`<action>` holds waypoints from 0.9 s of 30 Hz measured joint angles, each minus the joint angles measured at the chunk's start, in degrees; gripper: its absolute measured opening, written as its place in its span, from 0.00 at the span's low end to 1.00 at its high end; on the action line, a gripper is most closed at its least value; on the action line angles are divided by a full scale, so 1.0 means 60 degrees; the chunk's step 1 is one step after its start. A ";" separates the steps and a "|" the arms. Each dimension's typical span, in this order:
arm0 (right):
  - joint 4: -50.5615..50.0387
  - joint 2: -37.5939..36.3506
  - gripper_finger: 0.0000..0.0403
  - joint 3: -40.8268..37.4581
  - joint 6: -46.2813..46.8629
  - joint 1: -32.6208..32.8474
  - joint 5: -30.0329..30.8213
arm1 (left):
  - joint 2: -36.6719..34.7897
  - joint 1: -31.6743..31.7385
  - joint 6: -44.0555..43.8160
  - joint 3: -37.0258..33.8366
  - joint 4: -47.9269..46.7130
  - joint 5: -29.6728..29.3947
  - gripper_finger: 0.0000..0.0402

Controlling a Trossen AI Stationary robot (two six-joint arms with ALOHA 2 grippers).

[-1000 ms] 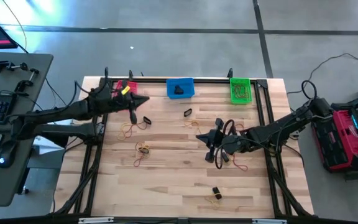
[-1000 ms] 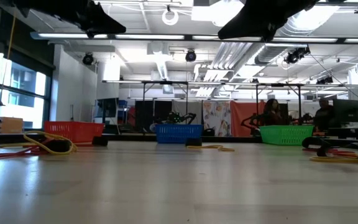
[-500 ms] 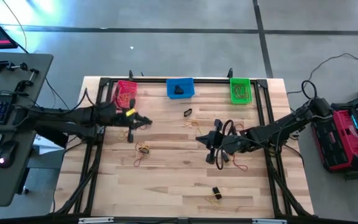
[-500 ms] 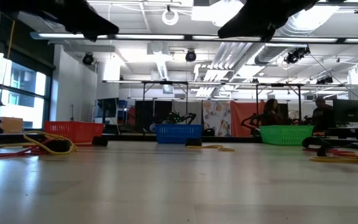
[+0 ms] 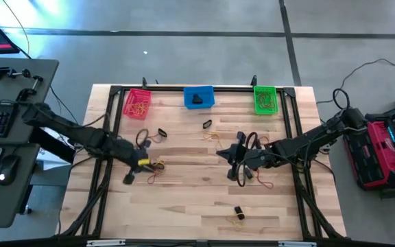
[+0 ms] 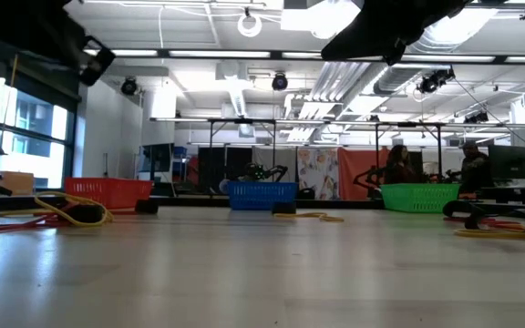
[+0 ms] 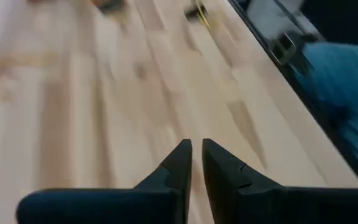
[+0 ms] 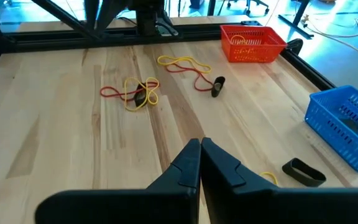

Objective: Sort rubber bands into baskets
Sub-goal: Put the yellow rubber band into the left red bin

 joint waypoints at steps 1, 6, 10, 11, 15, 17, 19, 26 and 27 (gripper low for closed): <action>0.0000 0.0000 0.00 0.0000 0.0000 0.0000 0.0000 | 0.0148 -0.0196 -0.0242 0.0000 -0.0047 -0.0030 0.10; 0.0007 0.0000 0.00 0.0000 0.0000 0.0000 0.0003 | 0.1116 -0.1116 -0.0991 0.0000 -0.0175 -0.0652 0.18; 0.0004 0.0000 0.00 0.0000 0.0107 0.0000 0.0003 | 0.1828 -0.1457 -0.2020 0.0000 -0.0326 -0.1070 0.25; 0.0004 0.0000 0.00 0.0000 0.0108 0.0000 0.0003 | 0.1958 -0.1469 -0.2498 0.0000 -0.0433 -0.1111 0.27; 0.0004 0.0000 0.00 0.0000 0.0103 0.0000 0.0003 | 0.2264 -0.1465 -0.4391 0.0000 -0.0937 -0.1470 0.33; 0.0007 0.0000 0.00 0.0000 0.0069 0.0000 0.0003 | 0.2340 -0.1448 -0.5138 0.0000 -0.1292 -0.1677 0.35; 0.0007 0.0000 0.00 0.0000 0.0006 0.0000 0.0004 | 0.2399 -0.1372 -0.5803 0.0000 -0.1465 -0.1769 0.36; 0.0011 0.0000 0.00 0.0000 0.0004 0.0000 0.0007 | 0.2689 -0.0783 -0.7771 0.0011 -0.1671 -0.1802 0.37; 0.0013 0.0000 0.00 0.0000 0.0004 0.0000 0.0007 | 0.2767 -0.0619 -0.8010 0.0011 -0.1857 -0.1786 0.37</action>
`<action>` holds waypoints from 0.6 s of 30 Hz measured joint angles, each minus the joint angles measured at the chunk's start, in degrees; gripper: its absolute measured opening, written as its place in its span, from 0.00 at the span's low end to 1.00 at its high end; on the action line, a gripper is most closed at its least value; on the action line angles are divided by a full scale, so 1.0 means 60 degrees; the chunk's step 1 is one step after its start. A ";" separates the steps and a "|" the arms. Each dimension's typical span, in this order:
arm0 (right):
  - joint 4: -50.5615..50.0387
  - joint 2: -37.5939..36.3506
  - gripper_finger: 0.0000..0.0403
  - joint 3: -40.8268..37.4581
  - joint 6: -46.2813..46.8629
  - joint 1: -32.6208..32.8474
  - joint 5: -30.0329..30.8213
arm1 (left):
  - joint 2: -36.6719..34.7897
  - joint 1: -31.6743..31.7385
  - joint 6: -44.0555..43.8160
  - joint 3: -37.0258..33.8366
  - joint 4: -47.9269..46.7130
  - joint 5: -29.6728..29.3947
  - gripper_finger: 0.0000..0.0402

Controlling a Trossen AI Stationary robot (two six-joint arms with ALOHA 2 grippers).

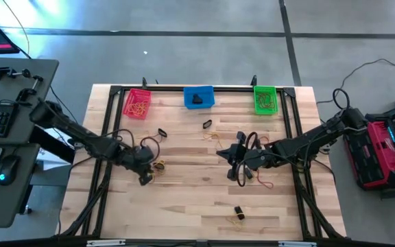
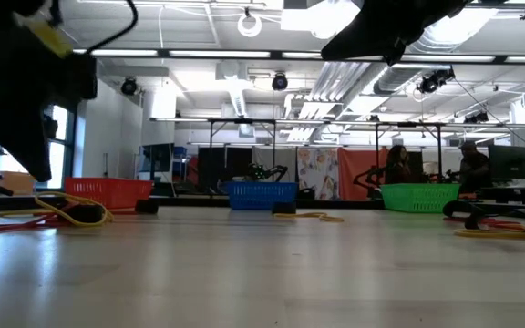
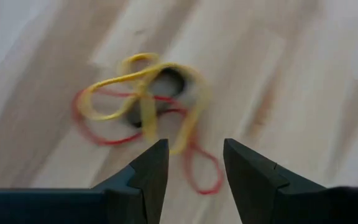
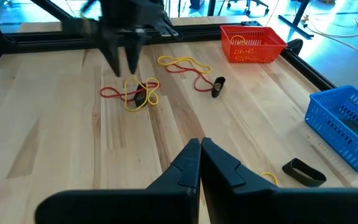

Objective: Sort rubber bands into baskets
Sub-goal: Put the yellow rubber band into the left red bin

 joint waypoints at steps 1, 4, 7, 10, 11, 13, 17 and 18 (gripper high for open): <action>0.0001 0.0000 0.00 0.0000 0.0000 0.0000 0.0000 | 0.0095 0.0166 -0.0128 0.0000 -0.0138 0.0045 0.37; 0.0000 0.0000 0.00 0.0000 -0.0003 0.0000 0.0000 | 0.0359 0.0539 -0.0161 0.0000 -0.0309 0.0293 0.37; -0.0002 0.0000 0.00 0.0000 -0.0004 0.0000 0.0000 | 0.0629 0.0801 0.0088 0.0000 -0.0160 0.0369 0.37; -0.0002 -0.0001 0.00 0.0000 -0.0004 0.0000 0.0000 | 0.0887 0.1052 0.0220 0.0000 -0.0182 0.0402 0.37; -0.0004 0.0000 0.00 0.0000 -0.0004 0.0000 0.0000 | 0.0944 0.1122 0.0304 0.0000 -0.0174 0.0465 0.37; -0.0002 0.0000 0.00 0.0000 -0.0004 0.0000 0.0000 | 0.1053 0.1232 0.0499 0.0000 -0.0019 0.0614 0.36; -0.0003 -0.0004 0.00 0.0000 -0.0004 0.0000 0.0000 | 0.1209 0.1336 0.0876 0.0000 0.0322 0.0732 0.31; -0.0010 0.0000 0.00 0.0000 -0.0004 0.0000 0.0000 | 0.1240 0.1345 0.1007 0.0000 0.0341 0.0755 0.30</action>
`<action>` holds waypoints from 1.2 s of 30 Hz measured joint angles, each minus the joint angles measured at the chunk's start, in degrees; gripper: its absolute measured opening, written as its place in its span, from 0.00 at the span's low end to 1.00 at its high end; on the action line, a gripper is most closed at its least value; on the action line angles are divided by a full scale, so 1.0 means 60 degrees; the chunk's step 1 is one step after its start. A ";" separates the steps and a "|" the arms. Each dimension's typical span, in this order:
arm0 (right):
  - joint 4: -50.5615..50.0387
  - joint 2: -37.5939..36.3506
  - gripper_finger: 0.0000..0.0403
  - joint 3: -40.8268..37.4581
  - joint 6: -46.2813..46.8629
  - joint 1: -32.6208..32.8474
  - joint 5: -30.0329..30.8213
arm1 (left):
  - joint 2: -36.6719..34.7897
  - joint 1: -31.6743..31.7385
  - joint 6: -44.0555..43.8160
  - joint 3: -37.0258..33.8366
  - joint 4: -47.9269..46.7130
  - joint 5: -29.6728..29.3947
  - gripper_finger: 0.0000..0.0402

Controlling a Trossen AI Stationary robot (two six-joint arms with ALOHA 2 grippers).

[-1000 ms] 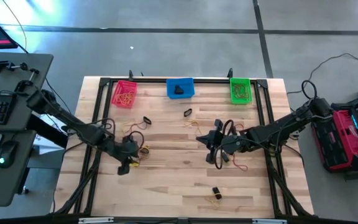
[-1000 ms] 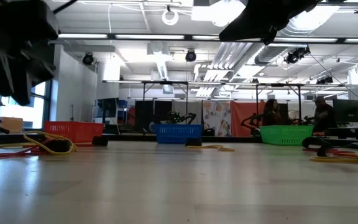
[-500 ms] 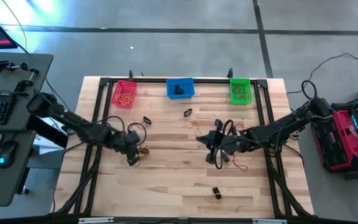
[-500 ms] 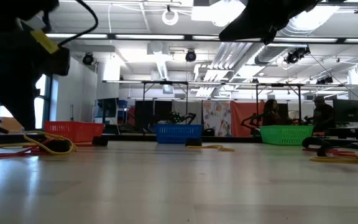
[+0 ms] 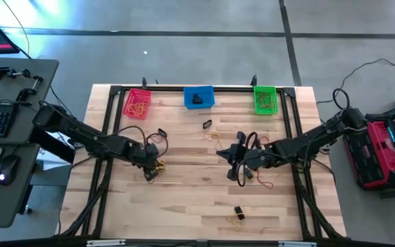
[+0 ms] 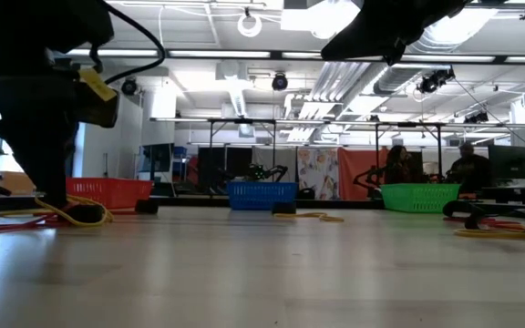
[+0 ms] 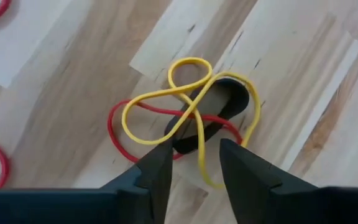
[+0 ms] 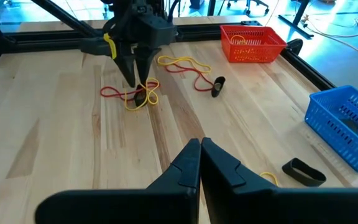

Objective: Sort rubber bands into baskets
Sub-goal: Put the yellow rubber band into the left red bin

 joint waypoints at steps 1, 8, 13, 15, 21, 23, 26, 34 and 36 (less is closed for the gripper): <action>-0.0007 -0.0003 0.00 0.0000 0.0000 0.0000 0.0002 | 0.0029 0.0014 0.0096 0.0000 -0.0003 0.0040 0.27; -0.0066 -0.0003 0.00 0.0000 0.0000 0.0000 0.0003 | 0.0040 0.0020 0.0847 0.0000 -0.0092 0.0557 0.04; -0.0068 -0.0003 0.00 0.0000 0.0000 0.0000 0.0004 | 0.0039 0.0020 0.1289 0.0479 -0.0853 0.0686 0.02; -0.0069 -0.0003 0.00 0.0000 0.0000 0.0000 0.0004 | 0.0039 0.0020 0.1531 0.0854 -0.1323 0.0565 0.01; -0.0069 -0.0003 0.00 0.0000 0.0000 0.0000 0.0004 | 0.0035 0.0168 0.2249 0.2127 -0.2538 0.0249 0.00; -0.0067 -0.0003 0.00 0.0000 0.0000 0.0000 0.0004 | 0.0035 0.0263 0.2449 0.2551 -0.2912 0.0157 0.00; -0.0069 0.0000 0.00 0.0000 0.0000 0.0000 0.0004 | 0.0035 0.0405 0.2834 0.3181 -0.3487 -0.0114 0.00; -0.0069 -0.0003 0.00 0.0000 0.0000 0.0000 0.0004 | 0.0035 0.1114 0.3636 0.4760 -0.5027 -0.1593 0.00; -0.0069 -0.0003 0.00 0.0000 0.0000 0.0000 0.0004 | 0.0035 0.1412 0.3903 0.5069 -0.5355 -0.1966 0.00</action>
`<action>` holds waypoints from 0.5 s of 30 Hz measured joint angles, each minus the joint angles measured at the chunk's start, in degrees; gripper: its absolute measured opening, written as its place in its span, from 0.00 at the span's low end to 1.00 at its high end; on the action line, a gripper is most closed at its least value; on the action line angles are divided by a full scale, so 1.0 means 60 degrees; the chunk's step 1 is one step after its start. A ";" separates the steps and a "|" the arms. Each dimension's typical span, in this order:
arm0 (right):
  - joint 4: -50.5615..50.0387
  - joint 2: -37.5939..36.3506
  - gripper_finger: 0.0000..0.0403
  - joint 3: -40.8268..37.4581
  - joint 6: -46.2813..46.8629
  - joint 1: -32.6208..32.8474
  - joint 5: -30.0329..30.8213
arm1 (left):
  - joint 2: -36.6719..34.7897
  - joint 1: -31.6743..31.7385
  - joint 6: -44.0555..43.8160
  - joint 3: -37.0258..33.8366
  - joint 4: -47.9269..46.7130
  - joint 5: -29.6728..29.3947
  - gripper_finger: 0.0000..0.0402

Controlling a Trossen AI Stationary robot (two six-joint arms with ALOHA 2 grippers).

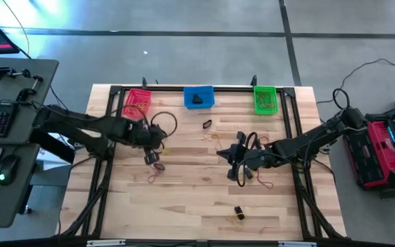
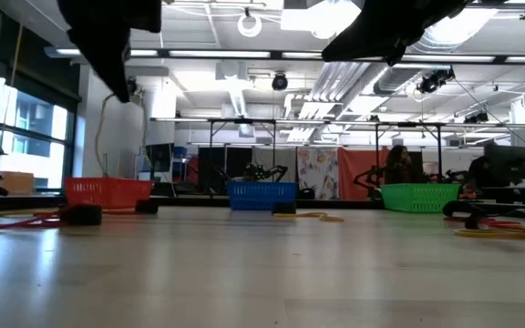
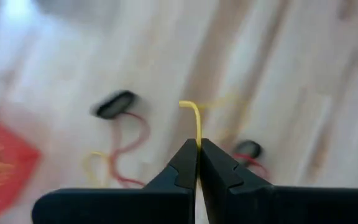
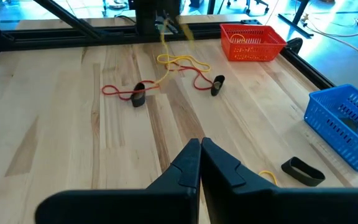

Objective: Sort rubber bands into baskets
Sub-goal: Put the yellow rubber band into the left red bin

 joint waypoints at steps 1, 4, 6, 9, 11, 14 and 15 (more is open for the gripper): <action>0.0003 0.0000 0.00 0.0000 0.0000 0.0000 0.0000 | 0.0000 0.0182 0.0130 0.0160 -0.0209 -0.0219 0.00; 0.0000 0.0001 0.00 0.0000 0.0000 0.0000 0.0000 | -0.0007 0.0824 0.0512 0.0573 -0.0722 -0.0944 0.00; 0.0000 0.0000 0.00 0.0000 0.0000 0.0000 0.0000 | -0.0043 0.1342 0.0781 0.0780 -0.1054 -0.1389 0.00; -0.0024 0.0000 0.00 0.0000 0.0000 0.0000 0.0000 | -0.0142 0.2273 0.1347 0.1031 -0.1334 -0.1995 0.00; -0.0058 0.0000 0.00 0.0000 0.0000 0.0000 0.0000 | -0.0223 0.2956 0.1922 0.1077 -0.1412 -0.2255 0.00; -0.0115 0.0000 0.00 0.0000 0.0000 0.0000 0.0000 | -0.0291 0.4016 0.2535 0.1077 -0.1394 -0.2550 0.00; -0.0117 0.0000 0.00 0.0000 0.0000 0.0000 0.0000 | -0.0295 0.4349 0.2694 0.1077 -0.1381 -0.2587 0.00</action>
